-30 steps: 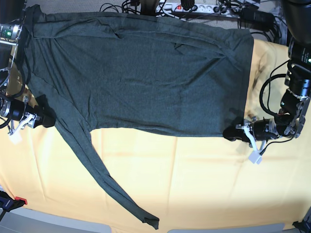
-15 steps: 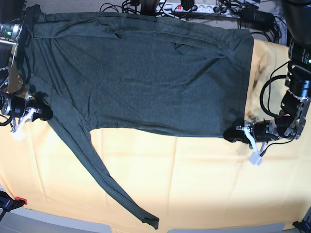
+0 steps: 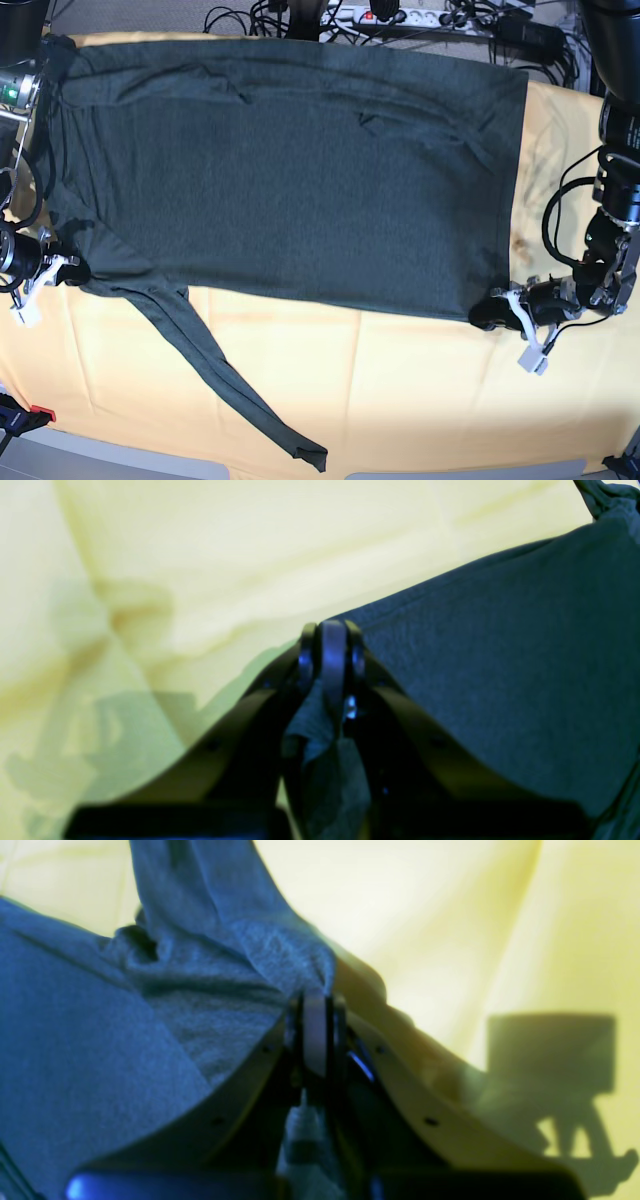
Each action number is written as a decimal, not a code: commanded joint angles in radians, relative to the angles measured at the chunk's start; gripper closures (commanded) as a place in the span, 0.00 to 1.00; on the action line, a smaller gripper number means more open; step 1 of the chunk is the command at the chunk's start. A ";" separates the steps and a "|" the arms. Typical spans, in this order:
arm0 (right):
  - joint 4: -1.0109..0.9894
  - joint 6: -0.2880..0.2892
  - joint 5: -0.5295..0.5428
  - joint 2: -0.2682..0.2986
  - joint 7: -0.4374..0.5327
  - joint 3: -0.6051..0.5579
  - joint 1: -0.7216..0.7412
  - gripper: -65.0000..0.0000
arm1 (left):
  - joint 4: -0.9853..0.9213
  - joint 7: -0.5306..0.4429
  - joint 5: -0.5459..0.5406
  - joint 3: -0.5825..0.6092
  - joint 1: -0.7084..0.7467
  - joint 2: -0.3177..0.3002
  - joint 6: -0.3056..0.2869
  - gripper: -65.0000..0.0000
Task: Fold the T-shirt properly
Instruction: 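Close both grippers on the hem corners, then fold the hem up over the body toward the collar with both grippers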
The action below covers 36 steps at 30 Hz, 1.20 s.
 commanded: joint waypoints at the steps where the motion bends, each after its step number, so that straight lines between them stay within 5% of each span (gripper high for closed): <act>1: 0.013 0.002 -0.002 0.028 0.032 0.006 0.033 1.00 | 0.011 -0.037 0.003 -0.009 -0.042 -0.015 -0.006 1.00; 18: 0.013 0.002 -0.134 0.028 0.153 0.006 0.061 1.00 | 0.011 -0.297 0.299 -0.009 -0.042 0.019 -0.006 1.00; 28: 0.013 0.002 -0.104 0.031 0.101 0.005 0.060 1.00 | 0.016 -0.274 0.257 -0.009 -0.050 0.032 -0.006 1.00; 36: 0.073 0.002 -0.088 0.031 0.092 0.005 0.035 1.00 | 0.100 -0.068 0.082 -0.009 -0.049 0.032 -0.006 1.00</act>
